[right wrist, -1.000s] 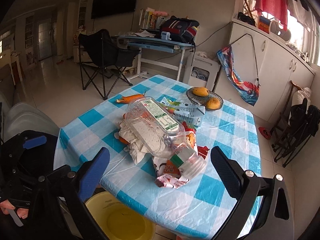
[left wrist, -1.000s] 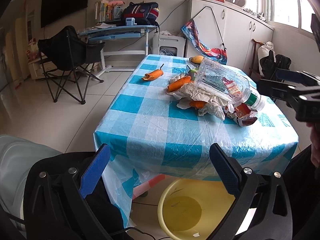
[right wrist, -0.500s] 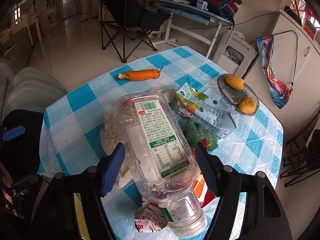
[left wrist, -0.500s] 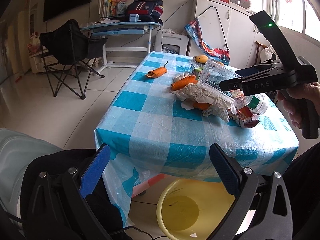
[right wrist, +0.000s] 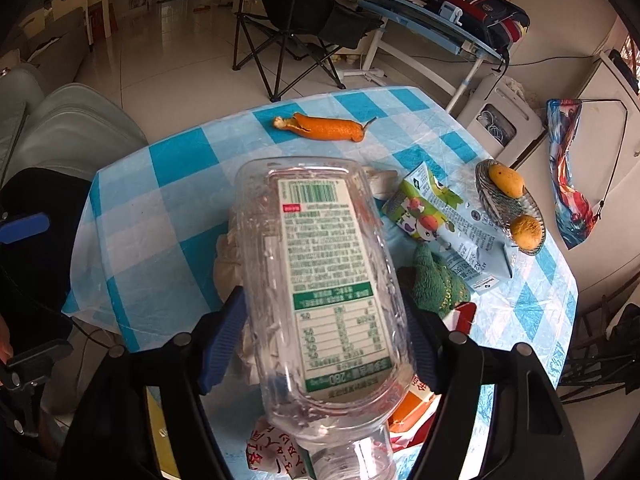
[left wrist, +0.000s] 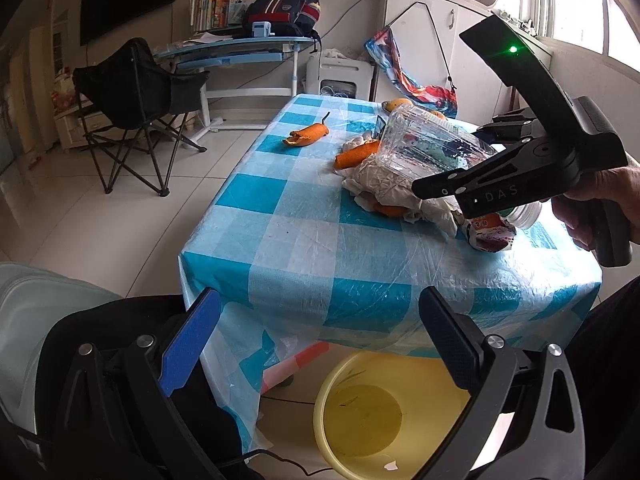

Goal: Collect trash
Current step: 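Lift the bottle with the right gripper while the left gripper grasps the white tissue bag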

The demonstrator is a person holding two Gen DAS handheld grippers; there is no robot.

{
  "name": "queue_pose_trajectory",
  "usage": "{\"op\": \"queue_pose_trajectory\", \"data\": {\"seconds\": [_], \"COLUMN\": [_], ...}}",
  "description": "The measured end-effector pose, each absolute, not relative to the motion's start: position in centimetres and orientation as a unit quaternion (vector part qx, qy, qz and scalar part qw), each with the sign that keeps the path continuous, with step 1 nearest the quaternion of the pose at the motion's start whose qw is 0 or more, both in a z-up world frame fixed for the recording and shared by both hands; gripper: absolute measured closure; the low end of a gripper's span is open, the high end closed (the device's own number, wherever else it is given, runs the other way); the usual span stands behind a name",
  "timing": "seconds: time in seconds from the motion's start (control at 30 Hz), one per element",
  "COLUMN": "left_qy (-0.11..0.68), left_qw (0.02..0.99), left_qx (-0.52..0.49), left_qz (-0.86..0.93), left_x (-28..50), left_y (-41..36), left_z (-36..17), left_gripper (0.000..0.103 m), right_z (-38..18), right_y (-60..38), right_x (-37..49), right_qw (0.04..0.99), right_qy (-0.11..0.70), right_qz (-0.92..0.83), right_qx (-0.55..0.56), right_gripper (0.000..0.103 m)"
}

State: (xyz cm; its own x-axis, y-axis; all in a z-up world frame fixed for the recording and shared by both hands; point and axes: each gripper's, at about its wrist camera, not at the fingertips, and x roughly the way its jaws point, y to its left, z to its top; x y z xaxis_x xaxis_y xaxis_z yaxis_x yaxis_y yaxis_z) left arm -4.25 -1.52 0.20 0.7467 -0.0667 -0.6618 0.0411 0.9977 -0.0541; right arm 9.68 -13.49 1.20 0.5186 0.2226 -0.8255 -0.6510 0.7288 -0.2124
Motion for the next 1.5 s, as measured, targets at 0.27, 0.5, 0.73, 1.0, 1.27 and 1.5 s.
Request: {"op": "queue_pose_trajectory", "data": {"seconds": [0.27,0.5,0.73,1.0,1.27,1.5], "left_qy": [0.354,0.345,0.337,0.376,0.392,0.353], "left_qw": [0.934,0.936,0.938,0.925,0.915,0.922], "left_qx": [-0.034,-0.052,-0.013,0.008,-0.031,-0.116], "left_qz": [-0.03,-0.05,-0.083,-0.054,-0.089,-0.114], "left_x": [-4.0,-2.1,2.8,9.4,11.2,9.8], "left_y": [-1.0,-1.5,-5.9,-9.0,-8.2,-4.7], "left_z": [0.4,1.8,3.3,1.5,0.4,3.1], "left_gripper": [0.007,0.007,0.007,0.007,0.072,0.075], "right_z": [6.2,8.0,5.7,5.1,4.6,4.6], "right_y": [-19.1,-26.1,-29.3,-30.5,-30.7,-30.2], "right_x": [9.5,9.1,8.2,8.2,8.5,8.1], "right_qw": [0.897,0.908,0.889,0.876,0.871,0.871], "right_qy": [0.359,0.321,0.314,0.31,0.309,0.309], "right_qz": [0.246,0.241,0.243,0.261,0.273,0.278], "right_qx": [-0.08,0.124,0.229,0.261,0.268,0.262], "right_gripper": [0.048,0.047,0.047,0.047,0.047,0.047]}}
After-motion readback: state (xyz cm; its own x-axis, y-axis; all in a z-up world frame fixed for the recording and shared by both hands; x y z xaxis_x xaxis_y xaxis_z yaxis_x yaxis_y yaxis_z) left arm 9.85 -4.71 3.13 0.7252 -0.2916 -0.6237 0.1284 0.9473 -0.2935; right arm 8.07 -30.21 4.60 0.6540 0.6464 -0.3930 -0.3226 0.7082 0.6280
